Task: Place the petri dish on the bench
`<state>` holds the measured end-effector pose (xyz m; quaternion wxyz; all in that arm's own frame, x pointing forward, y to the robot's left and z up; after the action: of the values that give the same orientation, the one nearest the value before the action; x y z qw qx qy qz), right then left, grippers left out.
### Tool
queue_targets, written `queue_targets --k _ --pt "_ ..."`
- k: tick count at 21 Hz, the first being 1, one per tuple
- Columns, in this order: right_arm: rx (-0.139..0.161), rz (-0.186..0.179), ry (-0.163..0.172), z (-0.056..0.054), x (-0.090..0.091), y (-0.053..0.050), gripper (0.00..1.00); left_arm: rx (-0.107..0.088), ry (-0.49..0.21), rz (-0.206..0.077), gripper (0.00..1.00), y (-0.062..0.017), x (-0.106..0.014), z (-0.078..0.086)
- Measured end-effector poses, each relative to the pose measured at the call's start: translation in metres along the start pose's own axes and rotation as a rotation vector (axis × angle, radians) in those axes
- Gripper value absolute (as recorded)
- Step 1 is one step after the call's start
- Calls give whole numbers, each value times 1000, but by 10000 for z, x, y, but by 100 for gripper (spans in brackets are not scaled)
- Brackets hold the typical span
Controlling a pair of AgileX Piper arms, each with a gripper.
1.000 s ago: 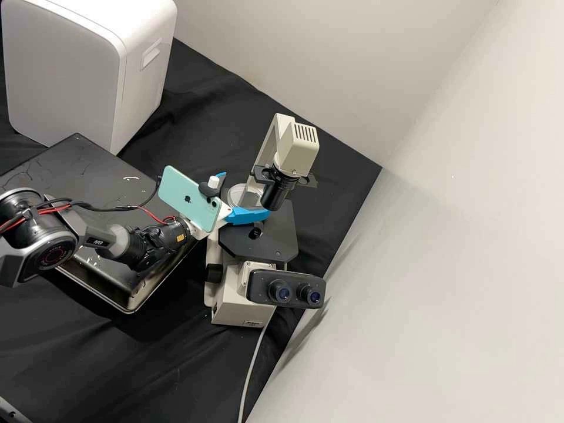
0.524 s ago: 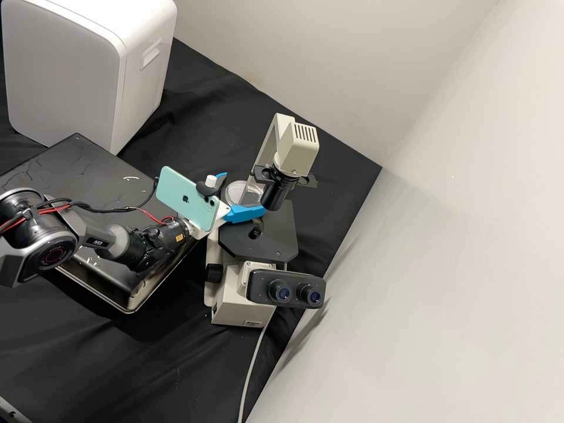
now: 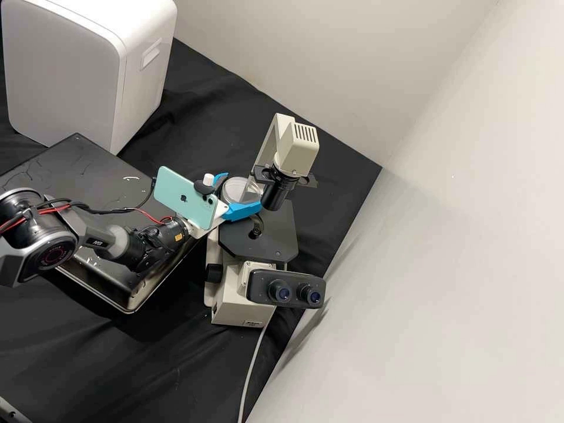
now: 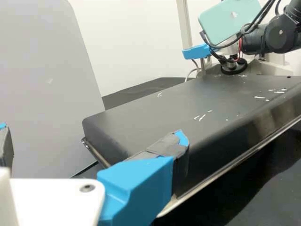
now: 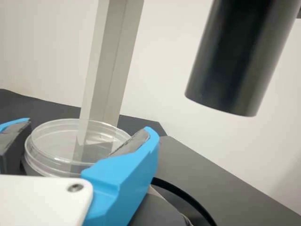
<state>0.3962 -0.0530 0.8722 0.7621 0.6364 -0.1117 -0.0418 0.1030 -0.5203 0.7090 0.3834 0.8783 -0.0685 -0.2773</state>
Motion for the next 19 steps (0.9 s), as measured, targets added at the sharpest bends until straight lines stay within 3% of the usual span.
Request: queue_targets --k 19 --pt "0 -2 7 6 -21 -21 0 -14 -9 6 100 7 7 0"
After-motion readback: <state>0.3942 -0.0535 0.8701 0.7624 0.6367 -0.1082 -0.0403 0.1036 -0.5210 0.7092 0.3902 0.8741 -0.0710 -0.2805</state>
